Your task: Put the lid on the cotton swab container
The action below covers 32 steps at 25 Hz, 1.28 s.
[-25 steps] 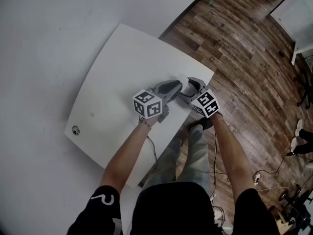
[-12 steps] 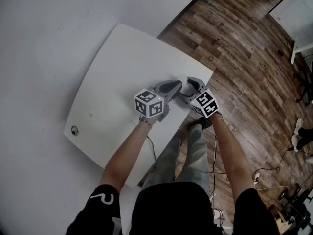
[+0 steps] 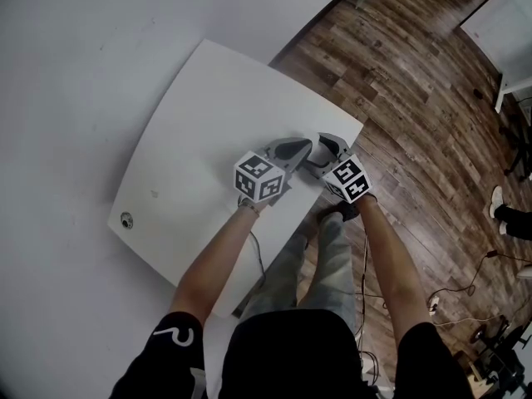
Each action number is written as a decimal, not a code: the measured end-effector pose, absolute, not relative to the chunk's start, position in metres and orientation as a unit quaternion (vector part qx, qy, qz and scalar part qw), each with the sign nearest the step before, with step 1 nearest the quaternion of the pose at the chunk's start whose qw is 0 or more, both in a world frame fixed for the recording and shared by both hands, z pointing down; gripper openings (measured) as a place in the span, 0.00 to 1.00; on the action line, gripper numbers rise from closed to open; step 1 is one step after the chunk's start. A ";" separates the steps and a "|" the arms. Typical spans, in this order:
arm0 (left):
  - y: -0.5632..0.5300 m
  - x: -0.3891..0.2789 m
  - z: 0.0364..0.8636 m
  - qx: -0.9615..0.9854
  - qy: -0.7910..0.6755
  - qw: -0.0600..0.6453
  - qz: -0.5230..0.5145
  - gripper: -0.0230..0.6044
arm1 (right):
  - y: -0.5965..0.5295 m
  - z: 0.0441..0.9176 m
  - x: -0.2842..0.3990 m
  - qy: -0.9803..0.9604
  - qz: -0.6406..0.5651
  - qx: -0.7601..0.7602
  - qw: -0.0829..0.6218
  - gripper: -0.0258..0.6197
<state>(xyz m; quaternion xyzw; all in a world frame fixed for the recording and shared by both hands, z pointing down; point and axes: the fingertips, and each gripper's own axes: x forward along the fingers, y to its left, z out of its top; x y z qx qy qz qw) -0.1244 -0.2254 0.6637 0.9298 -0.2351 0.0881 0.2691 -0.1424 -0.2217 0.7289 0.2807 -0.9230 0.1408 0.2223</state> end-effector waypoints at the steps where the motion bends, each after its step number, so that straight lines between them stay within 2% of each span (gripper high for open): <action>1: -0.225 -0.124 0.663 0.931 -0.235 0.266 0.088 0.08 | -0.222 0.729 -0.143 -0.923 0.140 0.282 0.222 0.59; 16: -0.217 -0.118 0.663 0.949 -0.223 0.195 0.110 0.08 | -0.221 0.723 -0.146 -0.925 0.131 0.286 0.212 0.59; 32: -0.216 -0.116 0.661 0.955 -0.217 0.173 0.106 0.08 | -0.221 0.727 -0.141 -0.923 0.131 0.287 0.222 0.59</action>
